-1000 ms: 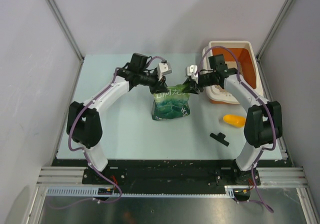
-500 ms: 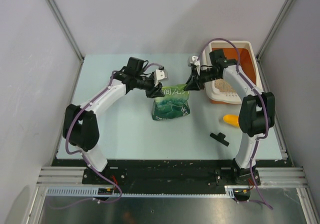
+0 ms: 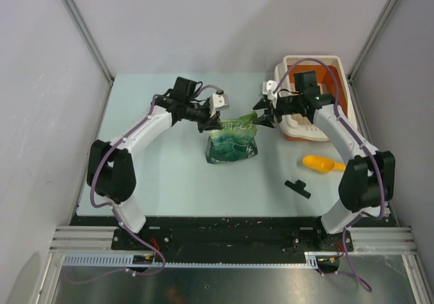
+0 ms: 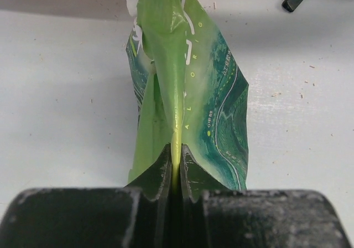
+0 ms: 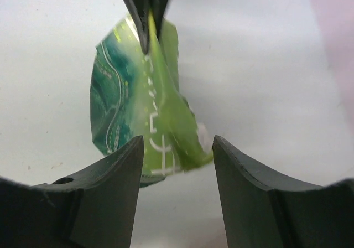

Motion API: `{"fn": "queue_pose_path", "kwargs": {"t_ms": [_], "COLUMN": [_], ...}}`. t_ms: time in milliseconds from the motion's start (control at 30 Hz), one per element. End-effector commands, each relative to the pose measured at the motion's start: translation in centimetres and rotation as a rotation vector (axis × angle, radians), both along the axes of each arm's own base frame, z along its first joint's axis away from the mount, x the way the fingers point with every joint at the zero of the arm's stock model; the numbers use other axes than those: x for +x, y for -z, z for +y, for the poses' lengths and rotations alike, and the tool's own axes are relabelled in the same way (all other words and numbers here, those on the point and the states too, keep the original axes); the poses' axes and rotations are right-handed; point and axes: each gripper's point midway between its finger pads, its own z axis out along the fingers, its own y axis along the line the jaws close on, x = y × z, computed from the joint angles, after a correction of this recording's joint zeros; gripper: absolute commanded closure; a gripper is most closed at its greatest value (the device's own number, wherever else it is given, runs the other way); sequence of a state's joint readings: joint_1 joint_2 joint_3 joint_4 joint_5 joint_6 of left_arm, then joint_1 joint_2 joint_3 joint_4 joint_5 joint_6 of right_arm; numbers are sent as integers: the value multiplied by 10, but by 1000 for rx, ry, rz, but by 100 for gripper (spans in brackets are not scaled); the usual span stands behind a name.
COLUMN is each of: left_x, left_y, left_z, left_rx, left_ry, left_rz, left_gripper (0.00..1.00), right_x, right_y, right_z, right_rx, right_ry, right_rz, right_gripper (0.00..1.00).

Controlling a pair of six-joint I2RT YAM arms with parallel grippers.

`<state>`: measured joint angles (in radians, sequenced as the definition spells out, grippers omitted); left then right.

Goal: Fill the litter box with clean litter

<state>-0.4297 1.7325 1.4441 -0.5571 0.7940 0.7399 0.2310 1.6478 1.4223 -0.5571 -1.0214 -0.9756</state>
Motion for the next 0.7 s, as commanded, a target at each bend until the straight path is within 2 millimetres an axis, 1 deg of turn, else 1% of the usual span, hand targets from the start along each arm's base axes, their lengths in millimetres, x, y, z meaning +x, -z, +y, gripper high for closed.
{"fn": "queue_pose_path", "kwargs": {"t_ms": [0,33,67,167,200,367,500,667], "left_x": [4,4,3,3,3,4,3,4], "left_y": [-16,-17,-19,-22,-21,-28,-30,-28], "left_z": [-5,-6,-6,-8,-8,-8,-9,-8], "left_rx": [-41,-49,-57,-72,-74,-95,-107,-112], "left_ry": [-7,-6,-11,-19,-21,-31,-28,-33], "left_rz": [11,22,36,62,70,91,104,127], "left_gripper": [92,92,92,92,92,93,94,95], "right_x": [-7,-12,-13,-12,-10,-4,0,10], "right_y": [-27,-26,-24,-15,-9,6,16,27], "right_z": [21,28,31,38,38,37,35,33], "right_rx": [2,1,-5,-19,-28,-52,-57,-58], "right_ry": [-106,-135,-159,-193,-198,-201,-187,-159], "right_rz": [-274,-291,-320,-345,-342,-337,-301,-267], "right_gripper": [42,43,43,43,43,44,47,57]}}
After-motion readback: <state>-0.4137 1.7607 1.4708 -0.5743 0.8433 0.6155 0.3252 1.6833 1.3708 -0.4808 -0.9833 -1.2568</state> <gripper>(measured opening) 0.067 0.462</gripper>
